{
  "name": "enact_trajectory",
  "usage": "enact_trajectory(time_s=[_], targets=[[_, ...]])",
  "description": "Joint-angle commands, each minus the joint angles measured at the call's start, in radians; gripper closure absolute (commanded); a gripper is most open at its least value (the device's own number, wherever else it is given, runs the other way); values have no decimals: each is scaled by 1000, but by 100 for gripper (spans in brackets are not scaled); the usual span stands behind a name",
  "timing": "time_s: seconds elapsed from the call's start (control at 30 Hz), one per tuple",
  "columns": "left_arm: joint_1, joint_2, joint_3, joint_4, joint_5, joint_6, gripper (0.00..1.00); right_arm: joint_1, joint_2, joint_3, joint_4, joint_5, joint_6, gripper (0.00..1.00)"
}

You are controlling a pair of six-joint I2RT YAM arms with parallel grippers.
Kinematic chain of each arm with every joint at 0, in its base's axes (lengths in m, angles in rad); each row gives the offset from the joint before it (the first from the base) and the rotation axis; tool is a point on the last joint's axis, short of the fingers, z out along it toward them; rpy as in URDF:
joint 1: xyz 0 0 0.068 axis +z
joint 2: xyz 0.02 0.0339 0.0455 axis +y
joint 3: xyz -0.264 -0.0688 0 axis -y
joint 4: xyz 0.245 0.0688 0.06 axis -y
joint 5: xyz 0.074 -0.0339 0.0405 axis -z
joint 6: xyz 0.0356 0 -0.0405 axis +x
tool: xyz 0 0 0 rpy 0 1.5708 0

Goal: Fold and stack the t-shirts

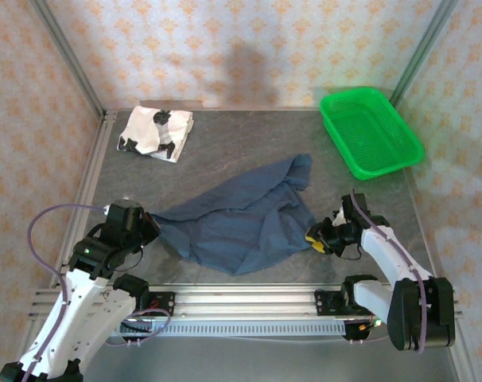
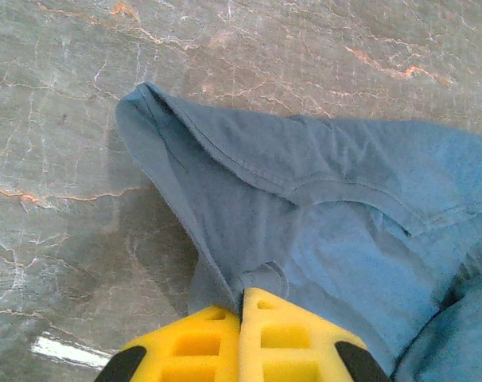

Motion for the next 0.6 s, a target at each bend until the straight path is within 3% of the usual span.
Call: enact_trajectory(time_s=[0.0,0.2,0.37,0.57], targets=[[3,-6,-14,11,9,-5,100,13,3,23,-28,29,-7,66],[4,-13,-19,6,10,-8,100,18,-8,26,-23,37,1,68],[3,-21,-22,0,10,-10,100,20,-7,47,-19,42,7,83],[4,-29,-22,-7,7,-9,100,20,-19,70,-50,35,0,93]])
